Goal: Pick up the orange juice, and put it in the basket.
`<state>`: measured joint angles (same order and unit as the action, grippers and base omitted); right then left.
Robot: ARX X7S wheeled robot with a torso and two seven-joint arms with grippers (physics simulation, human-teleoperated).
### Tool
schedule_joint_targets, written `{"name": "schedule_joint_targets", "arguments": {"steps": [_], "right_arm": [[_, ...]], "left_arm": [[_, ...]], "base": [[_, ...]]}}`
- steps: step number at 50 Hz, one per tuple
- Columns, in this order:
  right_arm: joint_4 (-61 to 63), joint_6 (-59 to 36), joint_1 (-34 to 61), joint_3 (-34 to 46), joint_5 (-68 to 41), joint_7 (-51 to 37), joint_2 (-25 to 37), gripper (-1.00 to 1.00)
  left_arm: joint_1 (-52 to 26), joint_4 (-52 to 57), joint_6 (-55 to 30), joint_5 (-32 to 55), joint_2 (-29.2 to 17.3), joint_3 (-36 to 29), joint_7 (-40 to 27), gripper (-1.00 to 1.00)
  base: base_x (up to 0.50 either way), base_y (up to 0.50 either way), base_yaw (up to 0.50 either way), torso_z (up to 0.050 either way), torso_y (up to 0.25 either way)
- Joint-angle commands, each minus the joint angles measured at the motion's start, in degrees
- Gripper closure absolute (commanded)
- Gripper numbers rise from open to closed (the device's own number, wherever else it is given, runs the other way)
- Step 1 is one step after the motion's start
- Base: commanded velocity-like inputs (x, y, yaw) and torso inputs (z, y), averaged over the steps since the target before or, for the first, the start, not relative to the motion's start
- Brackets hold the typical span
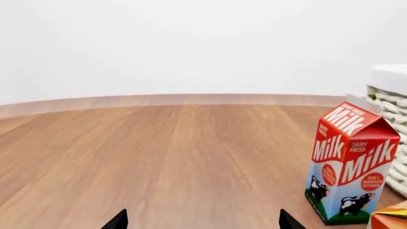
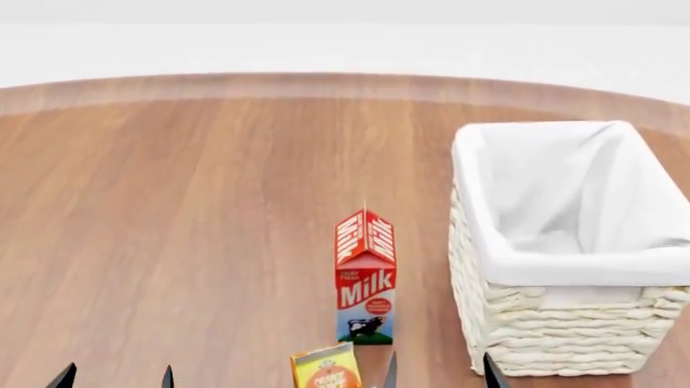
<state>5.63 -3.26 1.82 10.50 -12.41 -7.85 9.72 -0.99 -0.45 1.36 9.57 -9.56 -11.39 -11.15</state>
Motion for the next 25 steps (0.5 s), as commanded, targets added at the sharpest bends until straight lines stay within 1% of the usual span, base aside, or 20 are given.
{"name": "schedule_joint_targets", "arguments": {"steps": [1, 25], "right_arm": [[-0.05, 0.22, -0.05, 0.34, -0.30, -0.40, 0.36, -1.00], [-0.56, 0.79, 0.16, 1.18, -0.23, -1.53, 0.85, -1.00]], "left_arm": [[-0.05, -0.03, 0.09, 0.31, -0.31, -0.39, -0.37, -1.00], [-0.19, -0.09, 0.27, 0.91, -0.90, -1.14, -1.06, -1.00]], "base": [[0.15, 0.00, 0.00, 0.000, 0.000], [0.15, 0.00, 0.00, 0.000, 0.000]]}}
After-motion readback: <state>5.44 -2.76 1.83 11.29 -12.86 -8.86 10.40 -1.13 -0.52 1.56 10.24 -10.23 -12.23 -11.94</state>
